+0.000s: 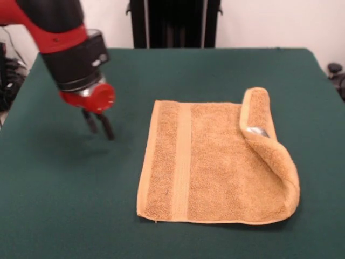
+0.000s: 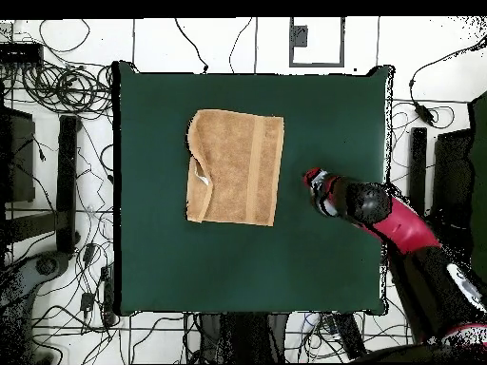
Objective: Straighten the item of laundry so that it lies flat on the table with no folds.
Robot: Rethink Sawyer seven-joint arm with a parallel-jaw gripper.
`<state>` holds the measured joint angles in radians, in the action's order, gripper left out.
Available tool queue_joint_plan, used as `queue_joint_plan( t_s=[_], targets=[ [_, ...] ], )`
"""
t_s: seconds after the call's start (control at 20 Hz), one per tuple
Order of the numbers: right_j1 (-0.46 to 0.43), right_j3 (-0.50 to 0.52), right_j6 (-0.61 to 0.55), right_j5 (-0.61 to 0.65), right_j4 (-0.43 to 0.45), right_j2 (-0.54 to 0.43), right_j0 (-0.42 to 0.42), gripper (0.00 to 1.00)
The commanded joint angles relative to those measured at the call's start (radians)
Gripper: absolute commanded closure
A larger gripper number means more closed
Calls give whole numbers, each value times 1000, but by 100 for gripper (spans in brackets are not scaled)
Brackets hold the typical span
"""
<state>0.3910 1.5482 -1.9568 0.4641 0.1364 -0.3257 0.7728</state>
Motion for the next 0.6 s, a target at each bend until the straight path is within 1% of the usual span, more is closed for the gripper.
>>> queue_joint_plan(
  t_s=[0.05,0.35,0.4,0.6],
  targets=[
    [-24,-68,223,79,115,-125,-38,0],
    [-29,-59,177,58,160,-134,-34,0],
    [-31,-53,171,68,156,-140,-30,0],
    [-26,-8,104,30,154,-141,-38,0]
  ],
)
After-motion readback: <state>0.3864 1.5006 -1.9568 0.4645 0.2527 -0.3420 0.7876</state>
